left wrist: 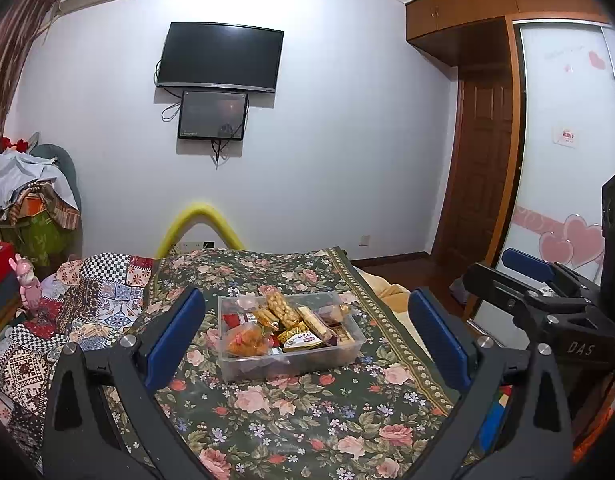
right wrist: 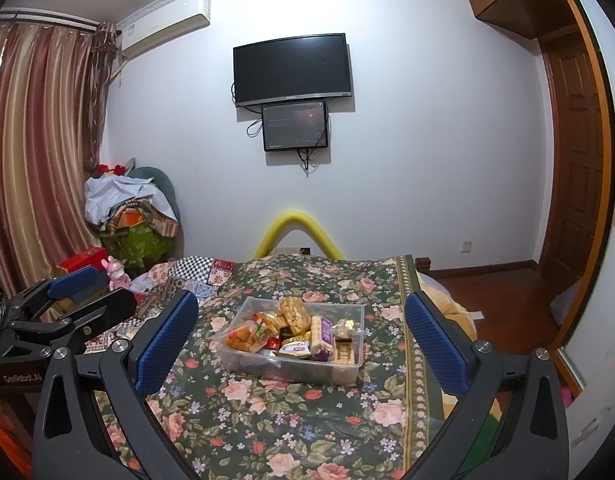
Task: Organize snacks
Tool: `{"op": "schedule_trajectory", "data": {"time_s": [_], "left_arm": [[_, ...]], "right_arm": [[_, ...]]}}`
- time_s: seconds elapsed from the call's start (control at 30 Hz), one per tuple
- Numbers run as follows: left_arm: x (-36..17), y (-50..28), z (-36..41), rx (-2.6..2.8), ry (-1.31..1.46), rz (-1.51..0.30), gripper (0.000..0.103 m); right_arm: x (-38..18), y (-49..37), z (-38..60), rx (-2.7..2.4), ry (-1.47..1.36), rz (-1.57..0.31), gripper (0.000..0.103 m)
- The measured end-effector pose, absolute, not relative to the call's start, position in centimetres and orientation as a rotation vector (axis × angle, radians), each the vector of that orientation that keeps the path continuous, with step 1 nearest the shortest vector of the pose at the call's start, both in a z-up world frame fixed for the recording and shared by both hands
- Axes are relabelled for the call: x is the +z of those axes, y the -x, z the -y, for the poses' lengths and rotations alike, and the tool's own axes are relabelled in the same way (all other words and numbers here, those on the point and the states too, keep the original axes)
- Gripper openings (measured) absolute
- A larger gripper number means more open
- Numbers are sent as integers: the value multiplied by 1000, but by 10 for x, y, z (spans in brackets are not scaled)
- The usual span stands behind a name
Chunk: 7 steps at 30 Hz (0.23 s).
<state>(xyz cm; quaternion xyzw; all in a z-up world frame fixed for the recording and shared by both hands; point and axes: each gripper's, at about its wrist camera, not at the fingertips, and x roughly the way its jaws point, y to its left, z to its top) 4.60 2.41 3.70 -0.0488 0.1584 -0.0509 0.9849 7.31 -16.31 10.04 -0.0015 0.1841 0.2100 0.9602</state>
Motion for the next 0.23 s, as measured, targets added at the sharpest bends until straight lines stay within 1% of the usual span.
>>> {"op": "schedule_trajectory", "data": {"time_s": [0.23], "left_arm": [[37,-47,-24,-111,103,-325,103]], "right_arm": [[101,-74,163,426,1,-374,103]]}}
